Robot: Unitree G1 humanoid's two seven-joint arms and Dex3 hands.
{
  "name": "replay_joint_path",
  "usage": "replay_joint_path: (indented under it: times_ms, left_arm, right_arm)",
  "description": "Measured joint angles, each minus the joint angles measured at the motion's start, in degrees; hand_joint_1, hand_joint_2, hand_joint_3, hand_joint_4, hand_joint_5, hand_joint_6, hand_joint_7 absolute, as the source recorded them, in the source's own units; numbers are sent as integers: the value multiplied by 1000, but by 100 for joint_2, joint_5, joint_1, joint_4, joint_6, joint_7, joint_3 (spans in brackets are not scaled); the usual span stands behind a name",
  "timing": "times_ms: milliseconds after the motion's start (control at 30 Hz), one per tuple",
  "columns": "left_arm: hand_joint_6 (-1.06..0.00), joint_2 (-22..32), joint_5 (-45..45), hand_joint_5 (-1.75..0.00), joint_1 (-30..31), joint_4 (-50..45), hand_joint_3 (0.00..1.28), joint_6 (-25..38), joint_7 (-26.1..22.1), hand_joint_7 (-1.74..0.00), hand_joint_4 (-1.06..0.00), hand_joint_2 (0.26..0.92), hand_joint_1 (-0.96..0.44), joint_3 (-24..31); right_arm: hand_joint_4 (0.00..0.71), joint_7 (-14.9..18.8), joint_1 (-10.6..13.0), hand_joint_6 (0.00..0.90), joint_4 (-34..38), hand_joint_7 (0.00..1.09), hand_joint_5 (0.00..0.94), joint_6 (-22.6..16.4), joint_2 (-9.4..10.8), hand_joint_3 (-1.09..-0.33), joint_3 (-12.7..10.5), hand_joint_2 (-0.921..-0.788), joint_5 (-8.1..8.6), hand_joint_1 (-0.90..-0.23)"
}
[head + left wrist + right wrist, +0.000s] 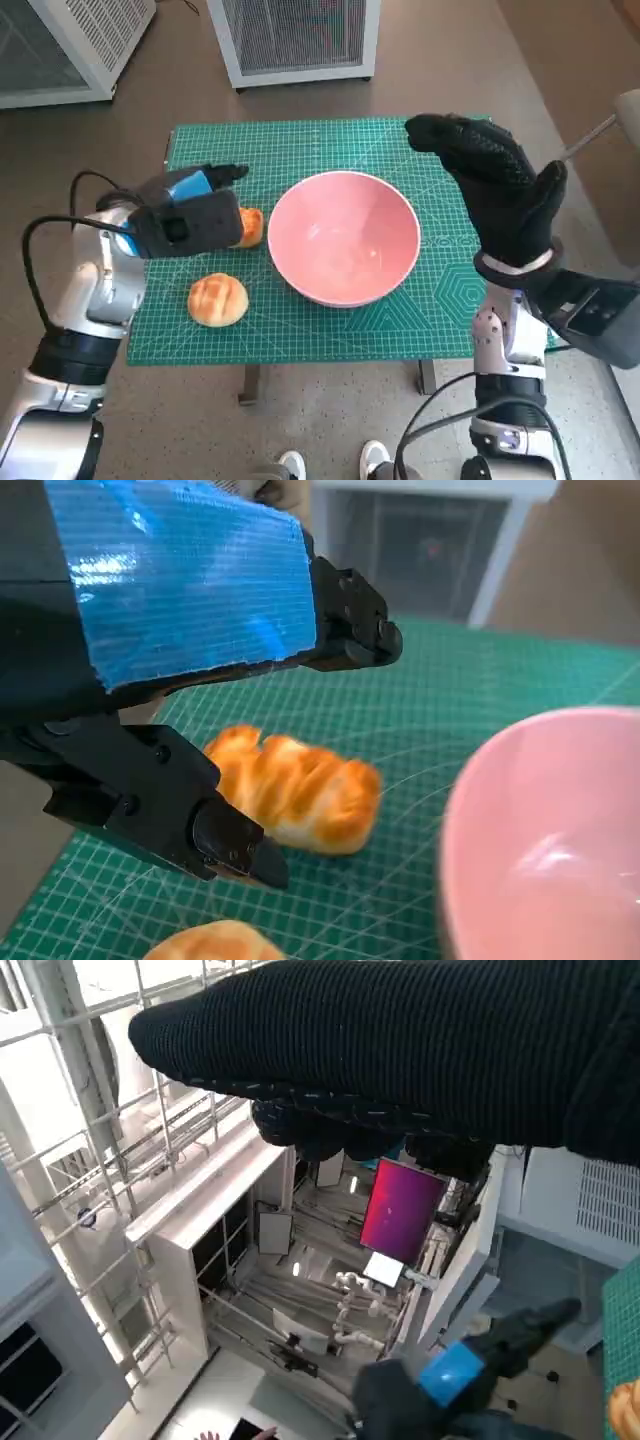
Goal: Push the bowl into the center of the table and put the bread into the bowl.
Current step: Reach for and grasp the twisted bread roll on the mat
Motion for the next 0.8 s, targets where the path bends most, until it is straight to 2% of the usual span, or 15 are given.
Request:
replay_joint_path:
  times_ms: [333, 633, 800]
  left_arm:
    - [-327, -225, 241, -4, -405, 1147, 14, -136, 164, -12, -134, 729, -55, -372]
    - [-334, -495, 425, -10, -761, 2383, 23, -534, 625, -10, -165, 754, -38, -671]
    - [-404, -591, 426, -31, -849, 2948, 40, -968, 1025, -35, -262, 803, -21, -737]
  right_arm:
    - [491, -26, 39, 109, -25, 829, 3, 7, -21, -630, 25, -856, 1, -358]
    - [492, -44, 87, 110, -50, 824, 3, 15, -38, -635, 28, -855, 6, -358]
    - [493, -44, 110, 111, -64, 820, 3, 35, -41, -627, 34, -858, 17, -363]
